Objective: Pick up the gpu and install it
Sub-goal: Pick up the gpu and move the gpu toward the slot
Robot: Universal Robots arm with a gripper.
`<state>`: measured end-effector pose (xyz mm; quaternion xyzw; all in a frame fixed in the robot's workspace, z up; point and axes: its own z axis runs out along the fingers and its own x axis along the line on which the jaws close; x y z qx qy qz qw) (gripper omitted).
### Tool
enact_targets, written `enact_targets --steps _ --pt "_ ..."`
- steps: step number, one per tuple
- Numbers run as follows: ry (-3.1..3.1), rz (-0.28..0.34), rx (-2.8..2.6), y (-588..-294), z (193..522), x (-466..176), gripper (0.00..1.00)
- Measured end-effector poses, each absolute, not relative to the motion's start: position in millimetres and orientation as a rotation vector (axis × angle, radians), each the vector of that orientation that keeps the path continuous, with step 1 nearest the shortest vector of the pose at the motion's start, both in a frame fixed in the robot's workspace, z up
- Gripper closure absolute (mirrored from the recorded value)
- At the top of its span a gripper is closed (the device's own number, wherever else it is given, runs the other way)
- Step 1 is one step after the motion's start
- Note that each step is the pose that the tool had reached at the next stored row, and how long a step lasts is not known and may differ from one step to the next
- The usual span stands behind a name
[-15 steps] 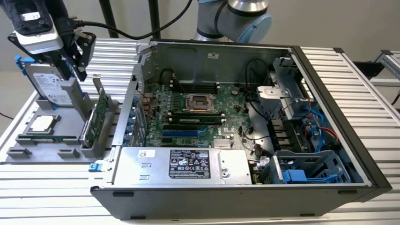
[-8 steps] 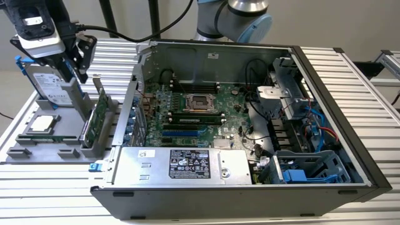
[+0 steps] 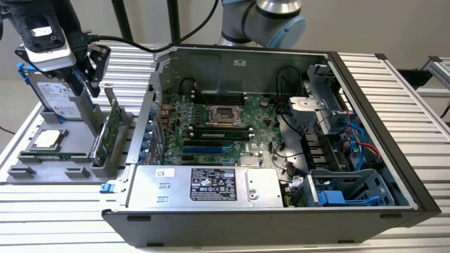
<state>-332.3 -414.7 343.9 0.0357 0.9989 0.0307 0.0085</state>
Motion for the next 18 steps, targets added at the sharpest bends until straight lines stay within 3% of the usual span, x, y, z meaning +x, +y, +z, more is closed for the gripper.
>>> enact_targets --steps 18 --pt "3.124 0.096 0.112 -415 324 -332 0.00"
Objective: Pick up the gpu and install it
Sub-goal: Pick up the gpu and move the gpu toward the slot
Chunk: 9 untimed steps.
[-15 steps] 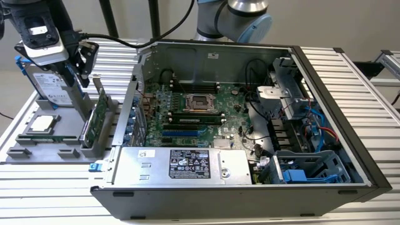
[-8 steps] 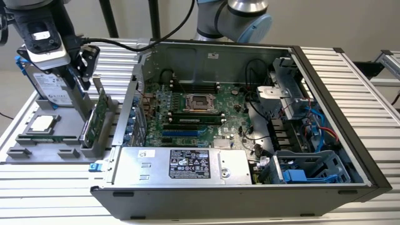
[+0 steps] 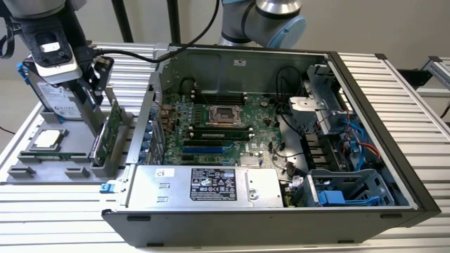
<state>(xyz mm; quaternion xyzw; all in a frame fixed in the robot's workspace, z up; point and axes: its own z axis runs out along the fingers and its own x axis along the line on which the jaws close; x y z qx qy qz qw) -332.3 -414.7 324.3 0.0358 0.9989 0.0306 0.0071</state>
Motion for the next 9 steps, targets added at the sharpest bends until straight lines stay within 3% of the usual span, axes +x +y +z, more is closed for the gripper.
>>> enact_targets --steps 9 --pt "3.124 0.095 0.112 -414.7 319.8 -332.3 0.00"
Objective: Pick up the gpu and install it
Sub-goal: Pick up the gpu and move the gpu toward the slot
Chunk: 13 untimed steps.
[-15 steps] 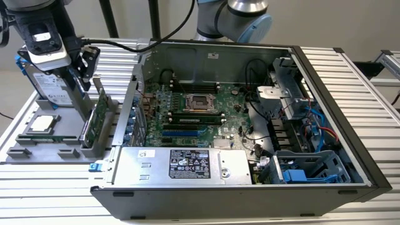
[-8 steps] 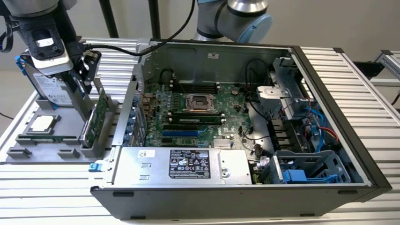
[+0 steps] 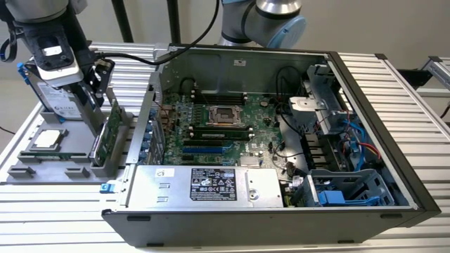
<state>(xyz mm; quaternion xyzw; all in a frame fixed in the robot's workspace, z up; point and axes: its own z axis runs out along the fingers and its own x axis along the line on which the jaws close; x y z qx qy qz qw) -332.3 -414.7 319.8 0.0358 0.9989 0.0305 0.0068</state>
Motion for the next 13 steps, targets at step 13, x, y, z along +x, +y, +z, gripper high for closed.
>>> enact_targets --steps 13 --pt "3.124 0.096 0.112 -414.7 316.0 -332.3 0.00"
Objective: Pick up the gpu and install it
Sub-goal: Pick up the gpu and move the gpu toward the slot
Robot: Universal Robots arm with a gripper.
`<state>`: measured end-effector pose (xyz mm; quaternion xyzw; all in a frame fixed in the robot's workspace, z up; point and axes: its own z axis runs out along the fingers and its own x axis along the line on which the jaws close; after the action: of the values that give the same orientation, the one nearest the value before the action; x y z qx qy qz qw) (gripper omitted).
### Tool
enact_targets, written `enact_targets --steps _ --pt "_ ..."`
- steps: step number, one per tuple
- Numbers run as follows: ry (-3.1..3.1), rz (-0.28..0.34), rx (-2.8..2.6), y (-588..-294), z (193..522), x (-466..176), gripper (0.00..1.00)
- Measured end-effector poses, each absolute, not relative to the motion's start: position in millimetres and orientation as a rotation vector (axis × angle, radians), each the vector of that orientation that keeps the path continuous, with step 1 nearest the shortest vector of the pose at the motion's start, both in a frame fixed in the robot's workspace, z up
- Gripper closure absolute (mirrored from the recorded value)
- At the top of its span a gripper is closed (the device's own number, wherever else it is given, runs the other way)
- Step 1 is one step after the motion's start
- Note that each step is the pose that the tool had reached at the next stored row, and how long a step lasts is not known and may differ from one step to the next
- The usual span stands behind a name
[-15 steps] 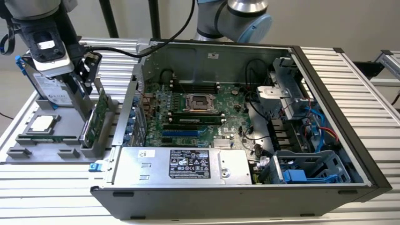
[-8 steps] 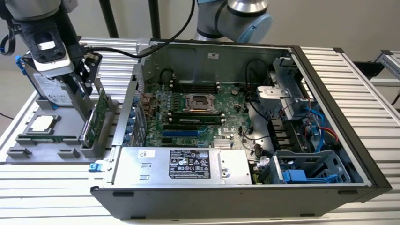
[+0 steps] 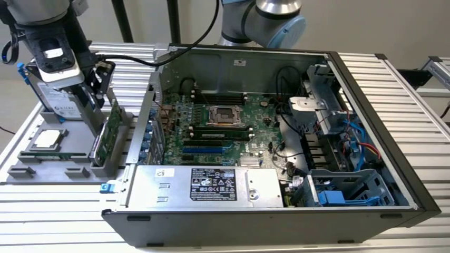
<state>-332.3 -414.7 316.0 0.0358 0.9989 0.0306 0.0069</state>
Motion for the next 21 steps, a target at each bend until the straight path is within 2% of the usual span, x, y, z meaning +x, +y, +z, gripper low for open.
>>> enact_targets --steps 21 --pt "3.124 0.096 0.112 -414.7 306.7 -332.3 0.00"
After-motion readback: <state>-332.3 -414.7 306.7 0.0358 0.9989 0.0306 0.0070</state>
